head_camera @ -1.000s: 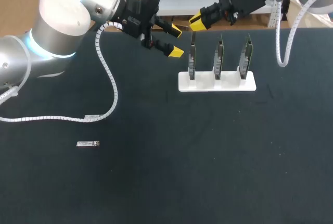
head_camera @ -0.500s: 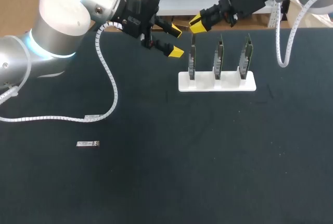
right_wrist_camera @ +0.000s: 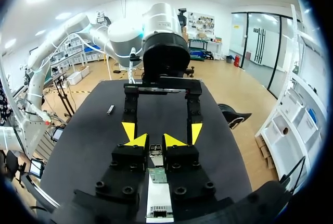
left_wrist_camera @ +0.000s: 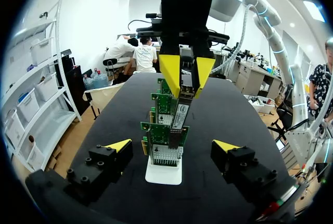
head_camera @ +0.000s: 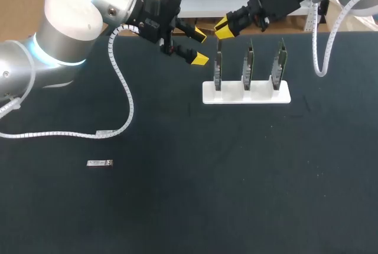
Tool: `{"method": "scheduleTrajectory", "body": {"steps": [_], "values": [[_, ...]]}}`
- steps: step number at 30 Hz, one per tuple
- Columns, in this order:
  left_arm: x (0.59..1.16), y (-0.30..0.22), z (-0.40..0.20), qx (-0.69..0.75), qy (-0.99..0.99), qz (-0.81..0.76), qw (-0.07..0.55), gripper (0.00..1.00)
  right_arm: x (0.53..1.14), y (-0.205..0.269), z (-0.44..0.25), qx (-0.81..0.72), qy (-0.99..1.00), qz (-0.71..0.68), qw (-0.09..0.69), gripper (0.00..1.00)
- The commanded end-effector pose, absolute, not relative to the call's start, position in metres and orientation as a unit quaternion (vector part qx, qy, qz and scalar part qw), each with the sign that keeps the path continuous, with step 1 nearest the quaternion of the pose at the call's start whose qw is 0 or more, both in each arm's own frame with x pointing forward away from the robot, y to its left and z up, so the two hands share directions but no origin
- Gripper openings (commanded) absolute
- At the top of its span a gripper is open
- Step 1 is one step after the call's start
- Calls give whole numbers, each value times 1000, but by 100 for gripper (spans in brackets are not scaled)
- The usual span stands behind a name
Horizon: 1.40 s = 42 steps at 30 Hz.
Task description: Pick up the optical module with the left hand, and insert it into the network port with the right hand.
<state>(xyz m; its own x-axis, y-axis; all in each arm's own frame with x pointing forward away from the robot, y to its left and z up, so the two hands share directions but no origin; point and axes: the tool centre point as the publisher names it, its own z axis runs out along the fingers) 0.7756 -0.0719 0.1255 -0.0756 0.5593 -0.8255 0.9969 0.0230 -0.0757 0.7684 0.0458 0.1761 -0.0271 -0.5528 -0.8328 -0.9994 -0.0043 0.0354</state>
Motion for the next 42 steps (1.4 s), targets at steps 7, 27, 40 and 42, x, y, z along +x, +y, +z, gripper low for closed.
{"method": "scheduleTrajectory", "body": {"steps": [7, 27, 40, 42], "values": [[777, -72, 126, 605, 645, -351, 309, 100, 770, 45, 173, -620, 630, 342, 319, 0], [777, -72, 126, 605, 645, -351, 309, 100, 766, 48, 167, -623, 630, 344, 311, 0], [777, -72, 126, 605, 645, -351, 309, 100, 767, 48, 163, -626, 631, 341, 307, 0], [777, -72, 126, 605, 645, -351, 309, 100, 767, 48, 162, -628, 629, 341, 306, 0]]}}
